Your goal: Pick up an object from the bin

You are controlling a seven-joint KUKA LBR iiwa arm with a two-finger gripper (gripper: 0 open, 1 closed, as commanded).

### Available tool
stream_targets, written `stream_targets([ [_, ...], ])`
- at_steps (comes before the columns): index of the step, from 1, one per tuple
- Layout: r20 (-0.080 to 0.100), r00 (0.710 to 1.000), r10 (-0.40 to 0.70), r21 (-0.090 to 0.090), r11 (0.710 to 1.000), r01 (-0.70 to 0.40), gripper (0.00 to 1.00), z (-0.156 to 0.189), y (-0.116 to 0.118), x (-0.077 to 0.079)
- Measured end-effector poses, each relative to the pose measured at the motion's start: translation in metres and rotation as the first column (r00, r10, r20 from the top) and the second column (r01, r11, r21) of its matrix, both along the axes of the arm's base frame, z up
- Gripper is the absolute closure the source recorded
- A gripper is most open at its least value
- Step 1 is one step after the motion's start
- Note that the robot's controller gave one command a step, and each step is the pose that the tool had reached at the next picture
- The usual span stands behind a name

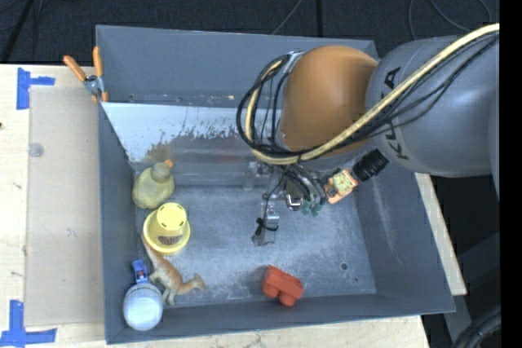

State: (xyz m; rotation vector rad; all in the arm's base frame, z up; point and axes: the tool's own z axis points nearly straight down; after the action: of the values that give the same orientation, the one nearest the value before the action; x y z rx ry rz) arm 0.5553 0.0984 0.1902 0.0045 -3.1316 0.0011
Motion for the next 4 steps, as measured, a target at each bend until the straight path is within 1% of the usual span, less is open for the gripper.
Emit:
stream_targets([
  [1,0.007,1.000,-0.002,0.001,1.000,0.002,0.00,0.004,0.000,0.001],
  [2,0.005,1.000,-0.009,0.002,1.000,0.009,0.00,-0.026,-0.052,-0.037],
  [3,0.003,0.996,0.089,-0.003,0.996,-0.089,0.00,-0.059,-0.076,-0.040],
  [4,0.002,0.990,0.138,0.003,0.990,-0.138,1.00,-0.121,-0.107,-0.058],
])
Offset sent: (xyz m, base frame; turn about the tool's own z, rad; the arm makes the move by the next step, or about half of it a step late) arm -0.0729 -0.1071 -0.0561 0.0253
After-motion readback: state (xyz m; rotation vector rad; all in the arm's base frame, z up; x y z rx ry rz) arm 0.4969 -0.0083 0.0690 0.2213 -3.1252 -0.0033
